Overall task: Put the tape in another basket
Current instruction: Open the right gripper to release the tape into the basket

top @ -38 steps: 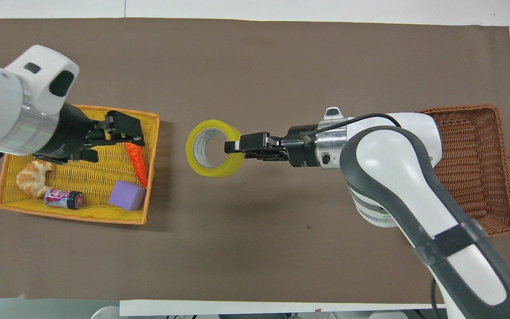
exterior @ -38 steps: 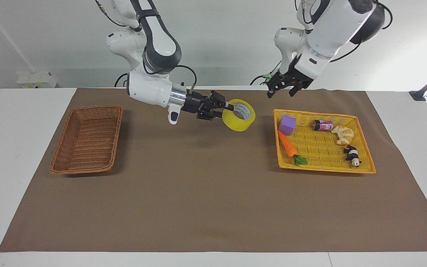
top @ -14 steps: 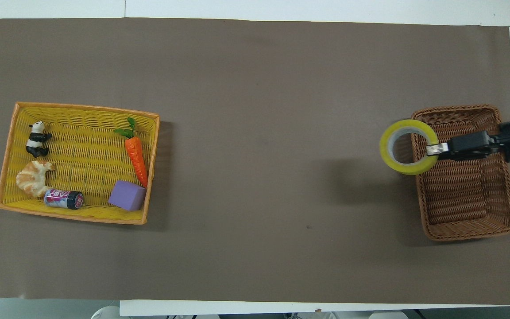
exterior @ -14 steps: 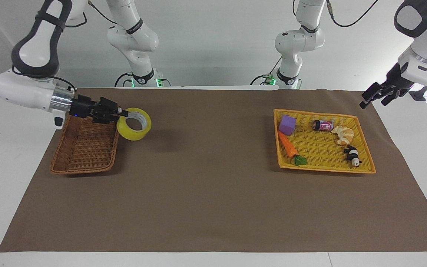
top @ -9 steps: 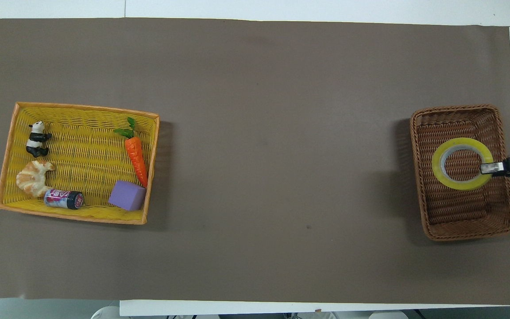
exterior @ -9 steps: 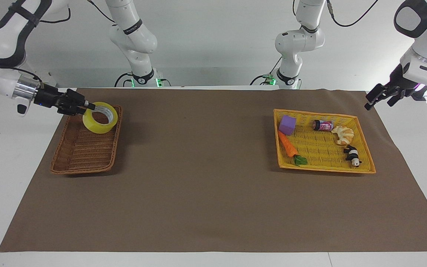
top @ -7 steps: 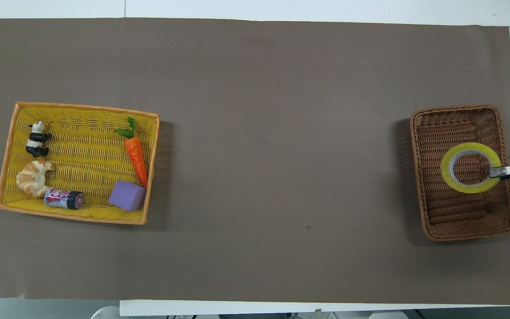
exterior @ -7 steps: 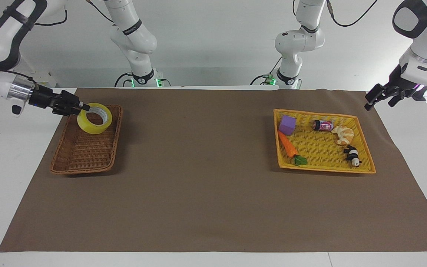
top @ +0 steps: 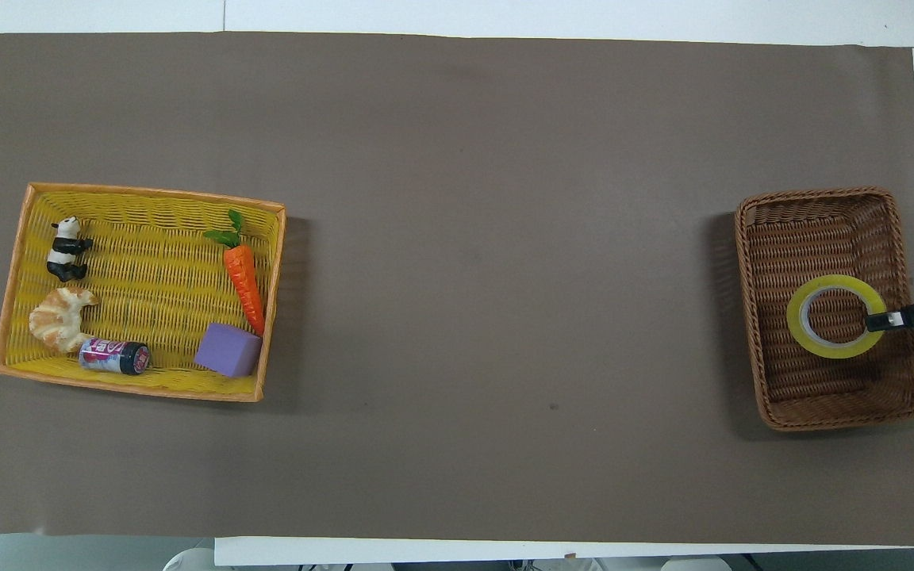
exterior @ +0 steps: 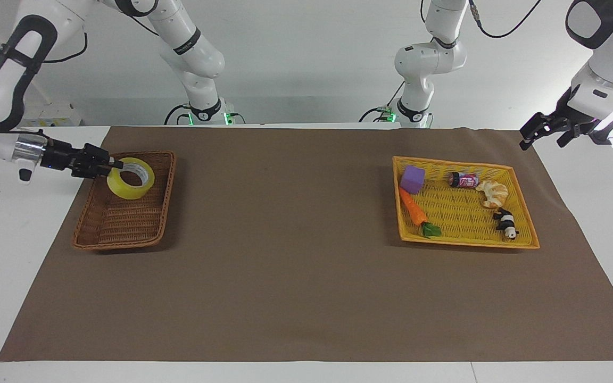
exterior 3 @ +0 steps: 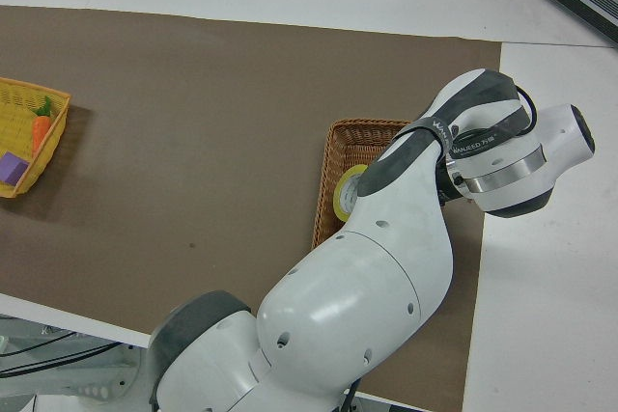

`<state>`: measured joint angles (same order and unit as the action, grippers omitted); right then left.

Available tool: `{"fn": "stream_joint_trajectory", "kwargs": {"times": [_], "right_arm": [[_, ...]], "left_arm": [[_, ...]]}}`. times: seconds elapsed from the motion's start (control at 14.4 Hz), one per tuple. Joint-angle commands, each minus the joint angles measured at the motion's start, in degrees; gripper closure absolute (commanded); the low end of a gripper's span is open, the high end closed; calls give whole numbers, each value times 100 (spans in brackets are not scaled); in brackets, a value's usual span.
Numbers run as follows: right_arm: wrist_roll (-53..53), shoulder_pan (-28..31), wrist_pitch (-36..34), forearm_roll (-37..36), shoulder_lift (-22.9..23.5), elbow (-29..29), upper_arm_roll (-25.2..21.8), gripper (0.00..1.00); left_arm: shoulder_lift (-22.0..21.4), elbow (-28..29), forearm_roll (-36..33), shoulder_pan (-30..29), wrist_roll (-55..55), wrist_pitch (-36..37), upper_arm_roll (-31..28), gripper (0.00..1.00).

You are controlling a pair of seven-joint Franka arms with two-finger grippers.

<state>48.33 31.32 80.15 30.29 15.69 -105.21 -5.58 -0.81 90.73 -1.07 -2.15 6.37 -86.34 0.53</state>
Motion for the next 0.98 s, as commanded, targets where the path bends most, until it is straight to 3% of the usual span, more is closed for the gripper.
{"fn": "stream_joint_trajectory", "kwargs": {"times": [0.0, 0.91], "right_arm": [[281, 93, 44, -164, -31, -43, 83, 100], [660, 41, 722, -296, -48, -509, 83, 100]], "left_arm": [[134, -152, 124, 153, 268, 241, -70, 0], [55, 129, 98, 285, 260, 12, -96, 0]]}}
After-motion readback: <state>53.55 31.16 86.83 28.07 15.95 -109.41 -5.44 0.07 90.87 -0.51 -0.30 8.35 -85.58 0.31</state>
